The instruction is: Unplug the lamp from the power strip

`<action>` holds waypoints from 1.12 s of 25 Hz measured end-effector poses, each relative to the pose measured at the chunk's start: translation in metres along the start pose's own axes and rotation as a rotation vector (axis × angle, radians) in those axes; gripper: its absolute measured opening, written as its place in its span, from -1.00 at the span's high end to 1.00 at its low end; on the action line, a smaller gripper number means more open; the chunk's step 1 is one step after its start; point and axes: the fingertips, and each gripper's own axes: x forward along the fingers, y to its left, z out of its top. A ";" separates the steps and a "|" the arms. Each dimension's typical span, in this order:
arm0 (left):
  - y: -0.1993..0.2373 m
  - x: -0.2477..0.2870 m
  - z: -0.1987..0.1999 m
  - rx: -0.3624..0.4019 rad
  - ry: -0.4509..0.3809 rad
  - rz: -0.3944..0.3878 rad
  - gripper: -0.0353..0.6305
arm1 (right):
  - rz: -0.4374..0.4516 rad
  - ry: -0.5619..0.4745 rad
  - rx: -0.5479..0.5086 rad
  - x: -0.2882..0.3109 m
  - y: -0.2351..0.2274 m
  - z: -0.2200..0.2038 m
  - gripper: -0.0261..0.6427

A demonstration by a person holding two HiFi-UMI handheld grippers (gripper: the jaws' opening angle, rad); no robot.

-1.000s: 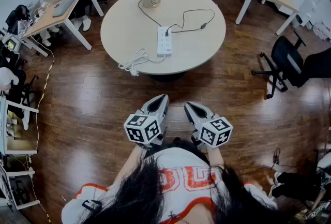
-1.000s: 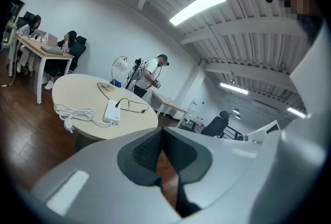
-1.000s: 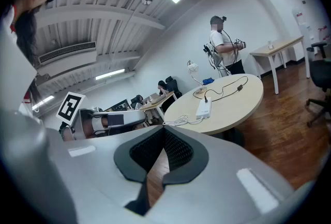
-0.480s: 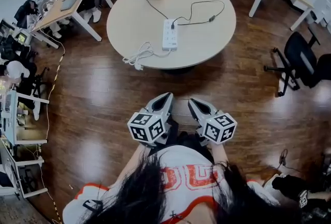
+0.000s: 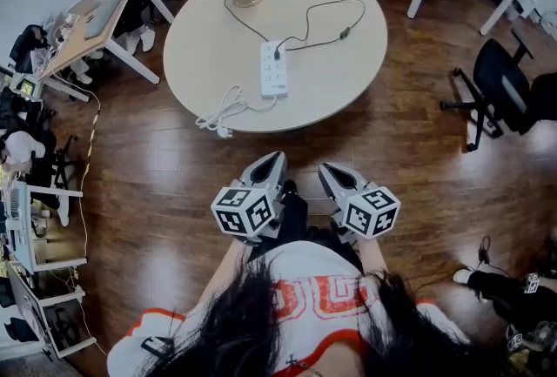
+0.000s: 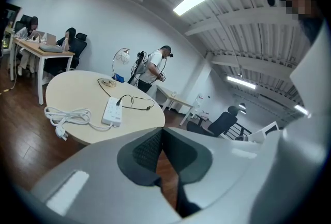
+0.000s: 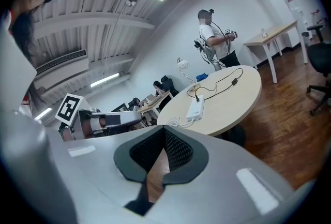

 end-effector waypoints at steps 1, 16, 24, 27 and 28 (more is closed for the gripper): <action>0.004 0.007 0.006 -0.002 0.000 -0.002 0.89 | -0.006 -0.003 0.002 0.004 -0.003 0.005 0.92; 0.086 0.088 0.094 -0.015 -0.036 -0.039 0.89 | -0.071 -0.038 -0.024 0.105 -0.041 0.092 0.92; 0.127 0.109 0.116 -0.067 -0.074 0.044 0.89 | -0.099 -0.011 -0.031 0.130 -0.066 0.114 0.92; 0.134 0.117 0.118 -0.075 -0.073 0.081 0.89 | -0.085 0.018 -0.034 0.139 -0.078 0.123 0.92; 0.137 0.120 0.117 -0.082 -0.074 0.097 0.89 | -0.073 0.031 -0.041 0.144 -0.082 0.126 0.92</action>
